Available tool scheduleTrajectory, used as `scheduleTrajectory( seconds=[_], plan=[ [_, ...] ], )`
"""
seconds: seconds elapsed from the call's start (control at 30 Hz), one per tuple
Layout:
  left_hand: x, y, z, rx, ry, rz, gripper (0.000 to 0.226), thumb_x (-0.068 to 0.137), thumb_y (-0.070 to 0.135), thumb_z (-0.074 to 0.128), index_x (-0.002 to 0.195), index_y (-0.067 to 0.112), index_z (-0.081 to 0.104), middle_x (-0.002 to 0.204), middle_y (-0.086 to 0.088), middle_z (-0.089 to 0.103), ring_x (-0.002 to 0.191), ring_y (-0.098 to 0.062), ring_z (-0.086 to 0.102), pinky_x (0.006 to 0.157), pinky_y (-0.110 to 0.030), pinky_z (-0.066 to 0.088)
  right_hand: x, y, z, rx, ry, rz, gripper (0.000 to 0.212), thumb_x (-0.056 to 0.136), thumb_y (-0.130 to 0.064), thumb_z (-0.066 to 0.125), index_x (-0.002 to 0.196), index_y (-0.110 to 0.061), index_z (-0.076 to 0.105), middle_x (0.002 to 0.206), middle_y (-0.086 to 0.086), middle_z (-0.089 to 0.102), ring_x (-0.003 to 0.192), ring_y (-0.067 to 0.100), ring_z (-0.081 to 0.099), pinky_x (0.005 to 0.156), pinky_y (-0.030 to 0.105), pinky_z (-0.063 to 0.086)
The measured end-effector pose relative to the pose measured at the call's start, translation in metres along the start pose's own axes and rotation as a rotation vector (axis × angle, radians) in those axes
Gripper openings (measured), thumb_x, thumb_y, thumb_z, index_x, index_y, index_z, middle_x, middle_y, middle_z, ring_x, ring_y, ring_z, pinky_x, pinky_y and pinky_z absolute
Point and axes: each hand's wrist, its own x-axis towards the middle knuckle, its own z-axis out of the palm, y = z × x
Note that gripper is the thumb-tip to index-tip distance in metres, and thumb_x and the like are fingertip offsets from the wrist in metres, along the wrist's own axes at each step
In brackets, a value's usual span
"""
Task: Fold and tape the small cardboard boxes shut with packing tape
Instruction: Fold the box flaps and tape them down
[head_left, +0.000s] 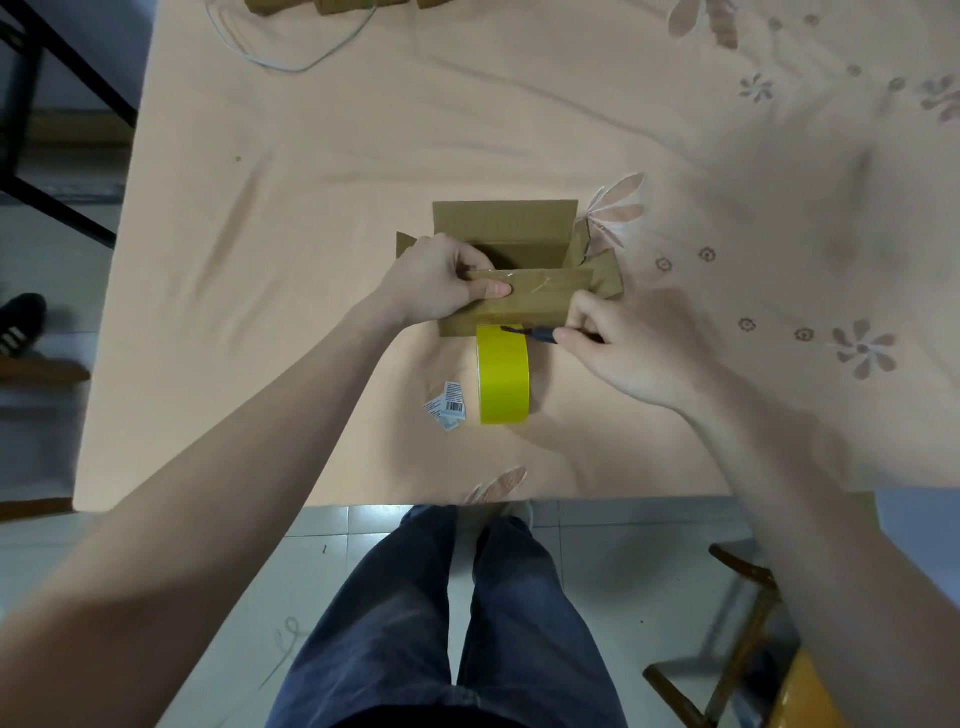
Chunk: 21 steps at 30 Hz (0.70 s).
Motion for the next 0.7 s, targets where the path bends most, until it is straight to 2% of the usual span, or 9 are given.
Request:
scheduleTrajectory(
  seconds=[0.07,0.17,0.23,0.33,0.5,0.6,0.7],
  plan=[
    [-0.001,0.001,0.001,0.004,0.012,-0.007,0.017,0.083,0.035,0.070,0.075,0.020,0.072,0.077,-0.013,0.067,0.075,-0.028,0.057,0.069,-0.041,0.046,0.004,-0.004,0.001,-0.098,0.004,-0.050,0.027,0.093,-0.044,0.049,0.080,-0.020,0.051,0.057,-0.007,0.047,0.064,0.018,0.049,0.050,0.028,0.022],
    [-0.001,0.001,0.001,0.005,0.020,-0.010,0.017,0.083,0.036,0.070,0.073,0.022,0.071,0.077,-0.012,0.067,0.074,-0.028,0.056,0.068,-0.041,0.046,0.012,-0.013,0.005,-0.029,-0.037,-0.044,0.026,0.091,-0.041,0.055,0.081,-0.018,0.057,0.065,-0.003,0.056,0.074,0.027,0.057,0.063,0.036,0.044],
    [-0.002,0.001,0.001,0.011,0.027,-0.008,0.019,0.083,0.037,0.070,0.074,0.020,0.072,0.077,-0.013,0.067,0.075,-0.030,0.057,0.067,-0.041,0.046,0.017,-0.019,0.008,-0.004,-0.018,-0.042,0.027,0.090,-0.041,0.057,0.080,-0.016,0.059,0.075,0.005,0.062,0.079,0.031,0.059,0.069,0.040,0.048],
    [-0.002,0.000,0.002,0.011,0.031,-0.013,0.021,0.083,0.037,0.070,0.073,0.018,0.071,0.075,-0.013,0.066,0.069,-0.026,0.053,0.066,-0.039,0.044,0.023,-0.025,0.012,-0.038,0.006,-0.047,0.028,0.090,-0.043,0.058,0.080,-0.017,0.062,0.080,0.007,0.063,0.082,0.032,0.060,0.062,0.033,0.042],
    [-0.002,0.000,0.002,0.025,0.042,-0.020,0.021,0.083,0.038,0.069,0.064,0.030,0.065,0.068,-0.003,0.063,0.065,-0.015,0.048,0.063,-0.033,0.040,0.025,-0.034,0.011,-0.086,0.057,-0.032,0.027,0.090,-0.041,0.059,0.080,-0.016,0.064,0.079,0.004,0.054,0.085,0.033,0.058,0.057,0.028,0.028],
    [-0.001,0.001,0.003,0.041,0.042,-0.024,0.018,0.083,0.039,0.069,0.070,0.027,0.067,0.074,-0.007,0.066,0.072,-0.023,0.055,0.067,-0.039,0.045,0.024,-0.037,0.009,-0.101,0.066,-0.014,0.026,0.091,-0.040,0.059,0.082,-0.016,0.065,0.080,0.004,0.052,0.084,0.031,0.057,0.059,0.028,0.028],
    [0.000,-0.002,0.002,0.049,0.053,-0.034,0.019,0.083,0.040,0.069,0.074,0.023,0.069,0.078,-0.010,0.067,0.074,-0.025,0.056,0.068,-0.038,0.045,0.021,-0.033,0.004,-0.164,0.095,0.008,0.027,0.091,-0.041,0.058,0.079,-0.017,0.064,0.074,0.000,0.050,0.075,0.026,0.052,0.049,0.025,0.021]
  ],
)
